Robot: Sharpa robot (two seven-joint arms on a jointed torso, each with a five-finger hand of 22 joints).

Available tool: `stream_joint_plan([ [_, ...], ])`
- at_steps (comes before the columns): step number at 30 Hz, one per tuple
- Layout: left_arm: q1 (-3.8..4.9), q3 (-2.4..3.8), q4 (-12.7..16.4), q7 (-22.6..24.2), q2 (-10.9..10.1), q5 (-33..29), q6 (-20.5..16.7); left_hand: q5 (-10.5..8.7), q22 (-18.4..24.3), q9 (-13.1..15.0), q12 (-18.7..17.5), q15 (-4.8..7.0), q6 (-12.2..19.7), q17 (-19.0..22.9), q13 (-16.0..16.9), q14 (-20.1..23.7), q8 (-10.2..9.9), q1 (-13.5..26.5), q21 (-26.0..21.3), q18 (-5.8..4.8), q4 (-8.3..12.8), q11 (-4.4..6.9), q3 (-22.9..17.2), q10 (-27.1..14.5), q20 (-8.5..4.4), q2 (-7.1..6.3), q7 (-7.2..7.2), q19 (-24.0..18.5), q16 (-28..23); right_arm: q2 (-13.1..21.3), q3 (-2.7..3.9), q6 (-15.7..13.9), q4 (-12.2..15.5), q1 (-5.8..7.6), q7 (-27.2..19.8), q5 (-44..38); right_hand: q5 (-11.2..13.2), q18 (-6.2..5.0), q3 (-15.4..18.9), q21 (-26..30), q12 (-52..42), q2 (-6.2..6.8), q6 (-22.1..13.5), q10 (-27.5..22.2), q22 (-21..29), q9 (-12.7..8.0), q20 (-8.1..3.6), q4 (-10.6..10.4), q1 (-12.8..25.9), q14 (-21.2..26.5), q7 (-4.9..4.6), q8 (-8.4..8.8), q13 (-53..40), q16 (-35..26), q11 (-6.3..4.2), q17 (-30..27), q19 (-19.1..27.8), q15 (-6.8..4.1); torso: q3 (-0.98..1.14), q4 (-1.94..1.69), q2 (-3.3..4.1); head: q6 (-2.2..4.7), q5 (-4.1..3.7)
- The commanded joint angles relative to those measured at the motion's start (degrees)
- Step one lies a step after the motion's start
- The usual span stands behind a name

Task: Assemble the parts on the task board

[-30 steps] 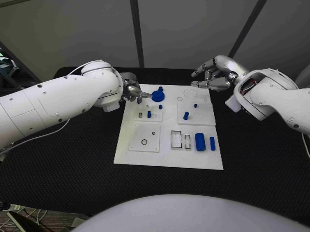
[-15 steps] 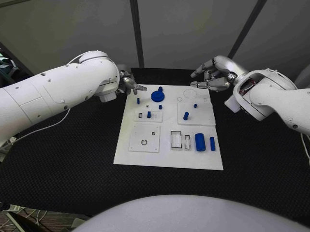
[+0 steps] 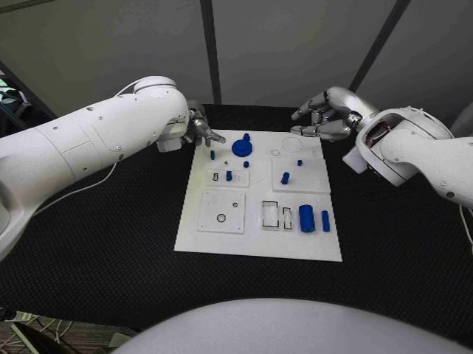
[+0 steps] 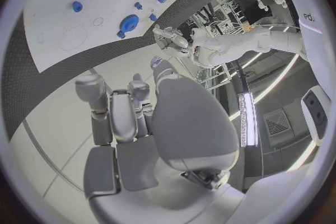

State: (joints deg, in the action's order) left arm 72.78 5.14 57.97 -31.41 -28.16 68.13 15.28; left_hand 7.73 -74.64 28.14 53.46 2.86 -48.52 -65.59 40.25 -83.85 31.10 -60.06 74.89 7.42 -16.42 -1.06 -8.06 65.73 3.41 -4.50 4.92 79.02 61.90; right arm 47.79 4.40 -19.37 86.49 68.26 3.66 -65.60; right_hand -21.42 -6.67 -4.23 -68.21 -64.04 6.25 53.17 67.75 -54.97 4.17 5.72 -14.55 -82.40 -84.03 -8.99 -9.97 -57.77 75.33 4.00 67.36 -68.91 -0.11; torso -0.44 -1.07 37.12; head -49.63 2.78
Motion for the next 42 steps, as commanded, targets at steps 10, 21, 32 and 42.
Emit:
stream_joint_plan([
  [10, 0.13, -0.5, -3.68, 1.28, 1.67, 2.16, 4.12, 0.2, -0.24, -0.73, 0.31, -0.35, -0.41, 0.08, -0.07, 0.11, -0.79, -1.45, -0.12, -3.03, 0.12, -0.09, 0.86, -0.5, 0.34, 0.89, 0.51, 0.04, -0.25, -0.26, 0.05, 0.32, -0.11, 0.07, -0.11, 0.02, -0.24, -0.52, 0.1, 0.28, 0.25, -0.31, -0.17, -0.29, 0.07, -0.04, -0.01, -0.21, 0.47, -1.37, 0.12, -0.22, 0.01, -0.28, -0.18, -0.02, 0.24, -0.48, 0.04, -0.05, -0.09, -0.37, 0.54],
  [21, 0.11, -0.55, -4.83, 1.79, 2.37, 2.23, 5.66, 0.29, -0.67, -1.46, 0.69, -0.32, -1.17, -0.04, -0.01, 0.06, -1.11, -3.2, 0.1, -3.1, 0.45, -0.03, 1.31, -0.41, 0.38, 1.95, 0.44, 0.28, -0.11, -0.41, 0.05, 0.37, -0.21, 0.07, -0.12, 0.02, -0.24, -0.52, 0.1, 0.28, 0.25, -0.31, -0.17, -0.29, 0.07, -0.04, -0.01, -0.21, 0.47, -1.37, 0.12, -0.22, 0.01, -0.28, -0.18, -0.02, 0.24, -0.48, 0.06, -0.03, -0.08, -0.37, 0.53],
  [32, 0.03, -0.71, -5.87, 2.41, 3.29, 2.23, 6.2, 0.31, -0.95, -1.93, 0.94, -0.28, -1.83, -0.16, 0.04, 0.01, -1.24, -4.61, 0.23, -3.14, 0.73, 0.06, 1.33, -0.32, 0.37, 2.73, 0.34, 0.41, 0.04, -0.49, 0.05, 0.43, -0.22, 0.07, -0.12, 0.02, -0.3, -0.53, 0.06, 0.31, 0.16, -0.35, -0.17, -0.21, 0.1, -0.04, -0.01, -0.19, 0.42, -1.39, 0.13, -0.24, -0.08, -0.26, -0.19, 0.04, 0.24, -0.49, 0.08, -0.07, -0.09, -0.37, 0.42],
  [42, -0.04, -0.86, -6.57, 2.74, 3.82, 2.23, 6.69, 0.31, -1.21, -2.17, 1.21, -0.19, -2.36, -0.31, 0.21, -0.09, -1.23, -5.4, 0.4, -3.19, 0.91, 0.17, 1.35, -0.11, 0.32, 3.12, 0.21, 0.57, 0.24, -0.6, 0.05, 0.47, -0.23, 0.07, -0.13, 0.02, -0.39, -0.52, 0.01, 0.32, 0.19, -0.42, -0.16, -0.24, 0.08, -0.04, -0.02, -0.18, 0.36, -1.39, 0.14, -0.27, -0.03, -0.29, -0.2, 0.01, 0.2, -0.5, 0.06, -0.07, -0.11, -0.37, 0.33],
])
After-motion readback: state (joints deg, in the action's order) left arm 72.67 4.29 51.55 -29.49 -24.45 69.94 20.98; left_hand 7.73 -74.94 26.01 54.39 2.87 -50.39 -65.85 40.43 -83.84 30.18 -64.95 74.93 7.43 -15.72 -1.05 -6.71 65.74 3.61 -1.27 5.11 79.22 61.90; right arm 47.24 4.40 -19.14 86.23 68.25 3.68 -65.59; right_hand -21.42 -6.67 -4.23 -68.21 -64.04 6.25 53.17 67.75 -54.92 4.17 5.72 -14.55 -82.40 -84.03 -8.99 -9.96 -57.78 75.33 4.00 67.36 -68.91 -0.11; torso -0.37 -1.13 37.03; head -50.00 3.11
